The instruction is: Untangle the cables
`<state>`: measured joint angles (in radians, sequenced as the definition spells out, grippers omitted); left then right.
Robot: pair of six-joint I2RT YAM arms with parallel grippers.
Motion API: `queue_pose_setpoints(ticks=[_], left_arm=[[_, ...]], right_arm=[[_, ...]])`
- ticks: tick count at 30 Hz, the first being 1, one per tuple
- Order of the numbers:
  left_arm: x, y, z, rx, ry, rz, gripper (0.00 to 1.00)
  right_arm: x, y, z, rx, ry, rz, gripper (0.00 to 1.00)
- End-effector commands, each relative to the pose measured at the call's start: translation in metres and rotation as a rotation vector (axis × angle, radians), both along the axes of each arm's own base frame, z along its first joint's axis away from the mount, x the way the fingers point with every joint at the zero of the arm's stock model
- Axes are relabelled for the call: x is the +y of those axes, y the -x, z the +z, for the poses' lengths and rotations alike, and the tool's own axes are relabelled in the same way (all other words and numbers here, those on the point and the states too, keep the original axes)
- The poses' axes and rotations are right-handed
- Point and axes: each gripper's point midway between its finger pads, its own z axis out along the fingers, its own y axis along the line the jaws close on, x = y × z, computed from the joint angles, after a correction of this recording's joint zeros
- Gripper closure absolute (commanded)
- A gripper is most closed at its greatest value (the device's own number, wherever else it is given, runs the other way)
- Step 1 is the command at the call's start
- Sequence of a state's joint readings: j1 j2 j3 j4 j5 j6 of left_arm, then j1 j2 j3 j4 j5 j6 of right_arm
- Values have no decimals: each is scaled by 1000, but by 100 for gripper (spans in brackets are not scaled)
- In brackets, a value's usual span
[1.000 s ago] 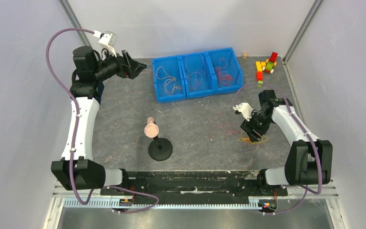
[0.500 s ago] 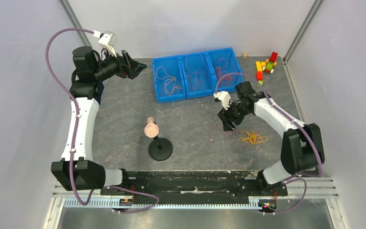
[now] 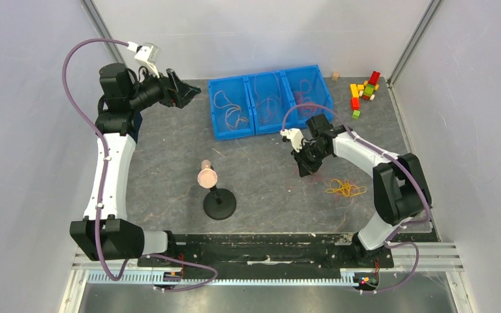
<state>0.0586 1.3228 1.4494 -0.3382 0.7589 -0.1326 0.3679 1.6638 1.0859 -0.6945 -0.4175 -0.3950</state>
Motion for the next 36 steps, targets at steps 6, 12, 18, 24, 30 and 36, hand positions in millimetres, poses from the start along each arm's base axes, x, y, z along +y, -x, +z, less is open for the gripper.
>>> queue_pose_setpoints(ticks=[6,12,18,24,30,36], left_arm=[[-18,12,33,-98,24,-126,15],[-73,47,50,-251,-20,-381,15],[-136,83,56,-395,-23,-604,13],[-180,80,66,-423,71,-612,14],[-211,75,66,-458,115,-644,21],[-229,54,46,-399,107,-584,28]], right_arm=[[72,-63,259,-556,-516,61,100],[83,-64,395,-819,-755,53,100],[91,-55,450,-870,-898,82,100],[94,-44,467,-866,-975,92,100],[99,-30,453,-799,-1007,140,100],[103,-17,440,-767,-1035,170,100]])
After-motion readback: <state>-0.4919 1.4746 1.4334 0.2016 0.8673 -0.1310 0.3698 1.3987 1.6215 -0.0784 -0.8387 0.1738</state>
